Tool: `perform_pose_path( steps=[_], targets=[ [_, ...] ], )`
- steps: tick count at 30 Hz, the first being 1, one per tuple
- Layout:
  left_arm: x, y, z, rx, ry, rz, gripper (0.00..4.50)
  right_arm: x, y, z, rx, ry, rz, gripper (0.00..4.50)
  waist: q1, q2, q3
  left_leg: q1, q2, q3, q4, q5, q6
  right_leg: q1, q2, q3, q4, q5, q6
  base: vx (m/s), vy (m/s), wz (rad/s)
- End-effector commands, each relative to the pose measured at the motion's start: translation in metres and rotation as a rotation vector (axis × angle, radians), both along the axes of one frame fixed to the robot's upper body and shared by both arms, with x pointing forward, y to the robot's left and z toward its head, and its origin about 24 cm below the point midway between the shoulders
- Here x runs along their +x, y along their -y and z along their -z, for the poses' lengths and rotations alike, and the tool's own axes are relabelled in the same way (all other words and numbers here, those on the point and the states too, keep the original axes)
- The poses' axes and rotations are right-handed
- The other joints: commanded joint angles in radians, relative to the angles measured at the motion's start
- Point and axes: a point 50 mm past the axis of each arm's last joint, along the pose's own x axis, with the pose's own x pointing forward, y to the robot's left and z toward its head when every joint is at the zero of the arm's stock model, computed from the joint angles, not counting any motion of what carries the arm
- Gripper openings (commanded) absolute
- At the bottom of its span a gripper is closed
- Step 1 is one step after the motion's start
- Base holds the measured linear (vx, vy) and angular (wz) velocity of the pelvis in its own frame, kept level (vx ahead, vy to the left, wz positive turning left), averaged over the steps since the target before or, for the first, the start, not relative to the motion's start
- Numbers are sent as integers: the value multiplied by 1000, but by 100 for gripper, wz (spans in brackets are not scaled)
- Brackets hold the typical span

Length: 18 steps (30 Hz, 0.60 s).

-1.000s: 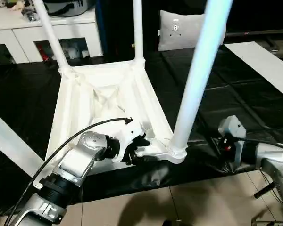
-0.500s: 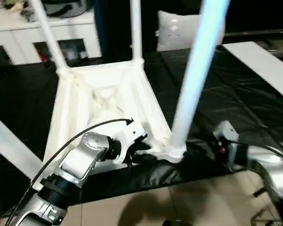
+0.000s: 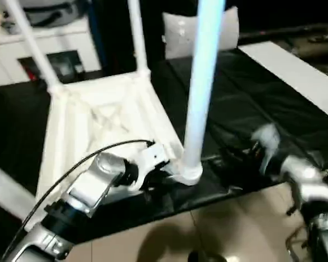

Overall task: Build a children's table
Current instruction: Rotate leg to tighten

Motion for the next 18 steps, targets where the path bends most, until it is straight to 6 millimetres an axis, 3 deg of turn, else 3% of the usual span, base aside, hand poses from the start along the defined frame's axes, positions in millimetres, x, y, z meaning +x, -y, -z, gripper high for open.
perform_pose_path(
  steps=[1,2,3,4,5,6,7,8,9,10,11,12,13,14,16,18],
  targets=[
    [9,-10,-8,-12,38,-31,26,1,10,-20,78,118,32,450,9,-18,-81,-27,21,-4,-68,-248,101,67,-71,57,-65,-445,-84,0,0,0],
    [11,-12,-9,-12,41,-37,26,-4,16,-39,105,200,17,450,20,-7,-84,-25,22,-2,-64,-185,135,65,-69,69,-51,-363,-116,0,0,0],
    [11,-12,-9,-12,41,-37,16,-4,16,-39,105,200,17,450,23,-17,-81,-29,20,1,-64,-150,161,65,-60,75,-55,-328,-110,54,-6,8],
    [13,-15,-9,-11,42,-44,7,-10,18,-57,120,266,-7,450,33,-21,-96,-41,19,-3,-54,-18,216,73,-59,80,-26,-186,-145,54,-6,8],
    [15,-17,-9,-10,48,-51,7,-14,14,-77,130,319,-28,450,41,-17,-97,-40,20,-5,-51,22,230,73,-57,82,-19,-147,-145,0,0,0],
    [19,-24,-9,6,65,-55,7,-14,-3,-109,123,363,-60,450,52,-21,-95,-39,19,-5,-50,64,256,67,-53,83,-17,-118,-139,0,0,0],
    [22,-30,-9,30,77,-62,7,-15,-20,-131,110,389,-96,450,59,-20,-93,-39,15,-2,-52,69,244,71,-51,81,-21,-157,-112,0,0,0],
    [24,-34,-8,55,80,-58,7,-14,-29,-138,104,390,-118,450,59,-21,-91,-42,11,-2,-54,61,230,73,-49,80,-27,-192,-92,0,0,0],
    [24,-35,-7,62,80,-57,7,-14,-31,-139,101,389,-123,450,62,-18,-86,-38,6,6,-55,7,191,67,-49,75,-40,-295,-60,0,0,0],
    [26,-40,-6,93,82,-52,7,-12,-39,-144,87,383,-140,450,63,-10,-77,-23,-2,17,-55,-83,145,52,-48,69,-65,-446,-26,0,0,0],
    [26,-41,-6,94,83,-53,7,-13,-41,-144,79,377,-144,450,62,-10,-70,-13,-3,22,-56,-133,125,43,-48,65,-79,-521,-10,0,0,0],
    [28,-42,-6,98,86,-56,7,-13,-44,-144,66,366,-150,450,60,-7,-63,1,-9,26,-52,-210,91,33,-45,52,-99,-626,23,0,0,0],
    [29,-44,-6,99,91,-61,7,-14,-46,-143,46,350,-157,450,57,-6,-61,8,-6,22,-53,-256,72,33,-45,39,-110,-662,48,0,0,0],
    [29,-44,-6,99,91,-61,7,-14,-46,-143,46,350,-157,450,54,-8,-60,5,-4,18,-55,-277,66,35,-42,34,-112,-660,59,0,0,0],
    [33,-42,-9,67,139,-21,7,-25,-56,-129,-37,249,-190,450,54,-5,-64,4,3,6,-63,-299,56,43,-39,32,-115,-622,80,0,0,0],
    [30,-35,-9,10,140,38,7,-32,-60,-120,-70,177,-209,450,51,-8,-70,-13,12,-3,-72,-294,53,57,-48,36,-102,-565,74,0,0,0]
  ],
)
